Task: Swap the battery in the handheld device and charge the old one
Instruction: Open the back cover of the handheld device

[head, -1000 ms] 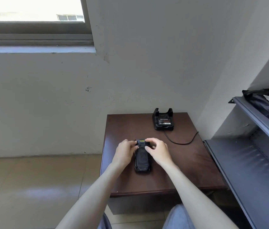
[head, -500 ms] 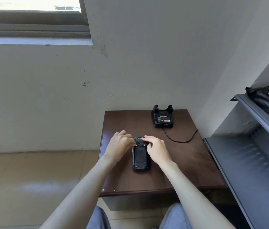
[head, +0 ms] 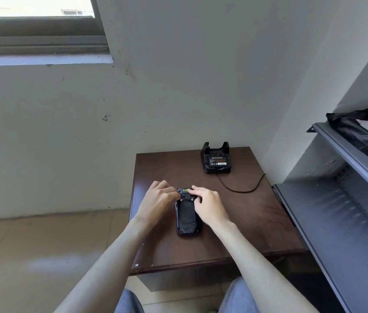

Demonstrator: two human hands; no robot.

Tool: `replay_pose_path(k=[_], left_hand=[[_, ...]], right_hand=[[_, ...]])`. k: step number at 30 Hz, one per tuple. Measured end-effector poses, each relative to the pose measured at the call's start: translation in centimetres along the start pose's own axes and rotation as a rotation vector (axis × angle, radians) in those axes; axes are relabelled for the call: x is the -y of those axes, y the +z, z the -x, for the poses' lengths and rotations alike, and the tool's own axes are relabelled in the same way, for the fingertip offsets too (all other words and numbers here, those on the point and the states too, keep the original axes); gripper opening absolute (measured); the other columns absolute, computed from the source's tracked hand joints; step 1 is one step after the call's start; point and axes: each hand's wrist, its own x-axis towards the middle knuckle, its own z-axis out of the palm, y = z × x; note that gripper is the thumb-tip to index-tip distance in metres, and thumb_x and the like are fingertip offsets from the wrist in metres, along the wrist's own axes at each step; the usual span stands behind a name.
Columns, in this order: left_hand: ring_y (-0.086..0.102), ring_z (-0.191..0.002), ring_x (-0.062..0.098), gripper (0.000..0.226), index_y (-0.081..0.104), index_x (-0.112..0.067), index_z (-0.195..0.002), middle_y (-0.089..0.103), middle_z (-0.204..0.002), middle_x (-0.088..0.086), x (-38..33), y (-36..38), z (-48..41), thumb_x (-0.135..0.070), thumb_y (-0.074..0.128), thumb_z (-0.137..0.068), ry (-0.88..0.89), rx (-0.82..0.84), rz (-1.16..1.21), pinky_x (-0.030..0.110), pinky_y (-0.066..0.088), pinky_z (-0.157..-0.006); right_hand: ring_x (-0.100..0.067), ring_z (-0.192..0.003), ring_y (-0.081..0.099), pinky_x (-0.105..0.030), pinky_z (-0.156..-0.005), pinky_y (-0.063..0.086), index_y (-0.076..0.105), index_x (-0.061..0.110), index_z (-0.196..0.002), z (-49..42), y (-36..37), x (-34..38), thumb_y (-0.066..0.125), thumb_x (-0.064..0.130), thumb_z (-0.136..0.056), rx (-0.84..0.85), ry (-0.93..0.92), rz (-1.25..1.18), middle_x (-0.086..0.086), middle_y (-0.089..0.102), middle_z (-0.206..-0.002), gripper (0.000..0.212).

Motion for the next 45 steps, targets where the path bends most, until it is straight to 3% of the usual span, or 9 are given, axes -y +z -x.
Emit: replay_pose_path(k=[5,13,25,29,31,34,36,40,45], left_hand=[[0.050,-0.075,0.017,0.014,0.070,-0.027,-0.079,0.069,-0.081,-0.014,-0.6,0.3,0.1,-0.025,0.070,-0.093,-0.050,-0.033,0.004,0.031,0.043,-0.067],[0.060,-0.079,0.016,0.006,0.078,-0.026,-0.093,0.077,-0.101,-0.014,-1.1,0.4,1.3,-0.026,0.073,-0.092,-0.185,0.004,0.082,0.026,0.037,-0.069],[0.058,-0.090,0.017,0.063,0.063,-0.033,-0.135,0.060,-0.141,-0.018,-2.6,-0.4,3.5,0.002,0.068,-0.083,-0.341,0.240,0.065,0.030,0.047,-0.075],[0.059,-0.109,0.018,0.069,0.053,-0.035,-0.144,0.048,-0.152,-0.019,-3.0,-1.3,2.6,0.000,0.057,-0.086,-0.361,0.359,0.075,0.032,0.041,-0.092],[0.056,-0.119,0.019,0.071,0.048,-0.038,-0.147,0.043,-0.155,-0.020,-3.1,-2.2,1.9,-0.001,0.051,-0.086,-0.364,0.428,0.065,0.034,0.037,-0.097],[0.056,-0.120,0.023,0.071,0.050,-0.041,-0.143,0.044,-0.153,-0.022,-3.2,-3.5,0.8,-0.001,0.046,-0.084,-0.379,0.480,0.051,0.039,0.040,-0.095],[0.055,-0.124,0.023,0.068,0.052,-0.041,-0.142,0.045,-0.152,-0.022,-3.3,-3.7,0.4,-0.002,0.045,-0.086,-0.394,0.501,0.047,0.040,0.041,-0.096],[0.052,-0.131,0.024,0.071,0.050,-0.037,-0.145,0.043,-0.155,-0.020,-3.8,-3.6,0.5,0.002,0.043,-0.086,-0.434,0.520,0.059,0.043,0.042,-0.098],[0.051,-0.127,0.025,0.073,0.049,-0.037,-0.146,0.044,-0.155,-0.018,-4.2,-3.6,0.8,0.005,0.043,-0.085,-0.457,0.491,0.053,0.041,0.040,-0.098]], right_hand=[[-0.012,-0.128,0.058,-0.006,-0.104,0.031,0.073,0.020,-0.124,0.2,0.1,0.3,0.046,-0.002,-0.089,-0.004,0.003,-0.003,0.003,0.063,-0.140,0.049],[-0.010,-0.137,0.050,-0.010,-0.112,0.027,0.068,0.022,-0.132,0.5,-0.1,-0.5,0.038,-0.008,-0.089,0.046,0.006,-0.040,0.008,0.055,-0.147,0.060],[-0.008,-0.143,0.042,-0.006,-0.112,0.018,0.062,0.022,-0.138,1.2,-0.1,-0.2,0.039,-0.003,-0.093,0.099,0.041,-0.092,0.009,0.046,-0.154,0.057],[-0.008,-0.143,0.042,-0.006,-0.111,0.019,0.059,0.022,-0.141,1.6,0.0,0.2,0.041,-0.002,-0.094,0.092,0.055,-0.109,0.009,0.044,-0.156,0.056],[-0.008,-0.143,0.041,-0.012,-0.112,0.028,0.055,0.027,-0.144,1.9,-0.5,0.3,0.042,0.002,-0.093,0.131,0.049,-0.102,0.012,0.040,-0.158,0.058],[-0.019,-0.130,0.052,-0.028,-0.093,0.044,0.053,0.038,-0.134,2.2,-1.4,0.8,0.045,0.011,-0.090,0.203,0.040,-0.075,0.009,0.049,-0.152,0.052],[-0.023,-0.123,0.054,-0.030,-0.088,0.043,0.052,0.033,-0.124,2.1,-1.5,1.2,0.047,0.012,-0.088,0.204,0.042,-0.042,0.003,0.053,-0.145,0.042],[-0.017,-0.141,0.040,-0.023,-0.100,0.031,0.057,0.019,-0.121,1.7,-0.9,1.4,0.047,0.008,-0.091,0.213,0.018,0.035,0.006,0.033,-0.160,0.034],[-0.025,-0.123,0.052,-0.031,-0.096,0.040,0.056,0.013,-0.112,1.2,-0.4,1.8,0.049,0.009,-0.091,0.197,0.022,0.075,0.005,0.037,-0.148,0.023]])
